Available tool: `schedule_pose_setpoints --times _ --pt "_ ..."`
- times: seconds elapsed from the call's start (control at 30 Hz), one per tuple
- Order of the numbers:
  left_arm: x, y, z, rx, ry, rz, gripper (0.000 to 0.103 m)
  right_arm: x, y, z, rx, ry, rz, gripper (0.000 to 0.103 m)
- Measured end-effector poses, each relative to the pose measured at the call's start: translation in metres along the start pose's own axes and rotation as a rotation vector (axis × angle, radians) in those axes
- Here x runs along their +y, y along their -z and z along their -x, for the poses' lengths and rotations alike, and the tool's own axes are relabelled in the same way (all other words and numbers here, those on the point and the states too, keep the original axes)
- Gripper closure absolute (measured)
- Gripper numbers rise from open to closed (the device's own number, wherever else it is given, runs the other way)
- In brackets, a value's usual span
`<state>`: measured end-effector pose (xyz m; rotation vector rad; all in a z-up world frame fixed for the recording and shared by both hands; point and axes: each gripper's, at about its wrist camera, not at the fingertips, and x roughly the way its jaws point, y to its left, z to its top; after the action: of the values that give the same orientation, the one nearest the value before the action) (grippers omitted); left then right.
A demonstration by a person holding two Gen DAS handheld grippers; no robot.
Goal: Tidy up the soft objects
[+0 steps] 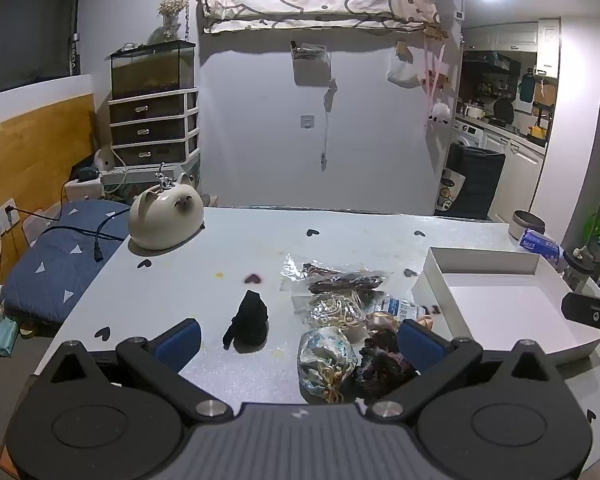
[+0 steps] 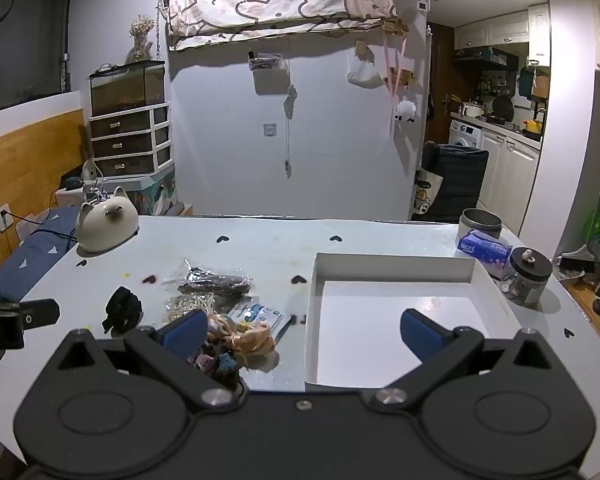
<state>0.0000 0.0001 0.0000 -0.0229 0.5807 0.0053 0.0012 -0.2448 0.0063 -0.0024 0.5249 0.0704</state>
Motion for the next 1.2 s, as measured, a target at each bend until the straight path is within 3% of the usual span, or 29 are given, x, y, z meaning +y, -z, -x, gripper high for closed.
schedule_pose_setpoints --times 1.2 --pt "-0.0001 0.0 0.0 0.0 -0.002 -0.003 0.0 -0.0011 0.0004 -0.0016 0.003 -0.003 -0.003 0.0"
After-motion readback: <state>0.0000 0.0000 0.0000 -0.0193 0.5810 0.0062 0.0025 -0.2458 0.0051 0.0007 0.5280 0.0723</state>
